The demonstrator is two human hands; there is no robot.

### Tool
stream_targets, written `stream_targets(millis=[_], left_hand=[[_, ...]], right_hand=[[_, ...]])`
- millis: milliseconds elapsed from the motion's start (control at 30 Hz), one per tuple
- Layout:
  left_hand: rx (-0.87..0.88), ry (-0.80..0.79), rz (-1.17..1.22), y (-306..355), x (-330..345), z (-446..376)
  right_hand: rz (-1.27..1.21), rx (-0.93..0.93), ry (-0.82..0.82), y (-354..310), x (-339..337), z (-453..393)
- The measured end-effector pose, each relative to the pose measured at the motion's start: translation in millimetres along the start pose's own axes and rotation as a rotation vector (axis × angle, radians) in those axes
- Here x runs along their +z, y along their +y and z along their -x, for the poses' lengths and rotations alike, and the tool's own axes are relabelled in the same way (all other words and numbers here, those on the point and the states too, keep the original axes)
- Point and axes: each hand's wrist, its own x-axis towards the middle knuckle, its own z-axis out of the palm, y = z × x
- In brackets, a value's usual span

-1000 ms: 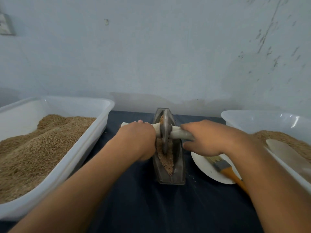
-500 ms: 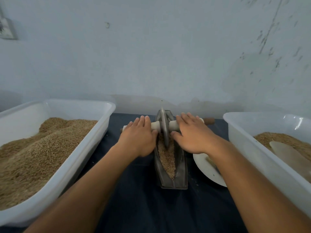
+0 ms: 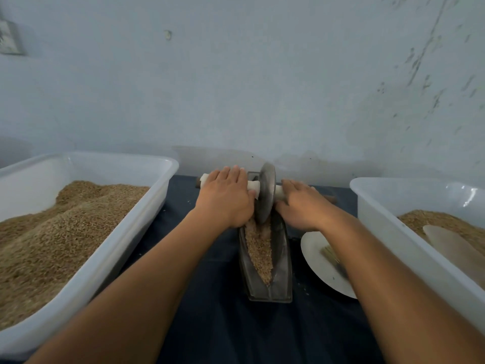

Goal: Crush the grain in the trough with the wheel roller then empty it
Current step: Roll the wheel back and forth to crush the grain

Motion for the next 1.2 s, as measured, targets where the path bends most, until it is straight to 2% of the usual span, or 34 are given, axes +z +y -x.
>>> stream_targets(millis=[300,600,967,1200], left_hand=[[-0.015,-0.045,0.045,-6,5,-13],[-0.076,-0.118,0.238,-23,15,-4],[-0.077,-0.068,0.151,-11,6,24],[-0.061,-0.120,0.046,1,-22,48]], right_hand=[[-0.004,0.002,0.037,2,3,-9],[0.087,-0.060,0.106,-17,-4,-9],[0.056,-0.081,0.091,-15,-5,18],[0.027,-0.095,-0.016,-17,-20,44]])
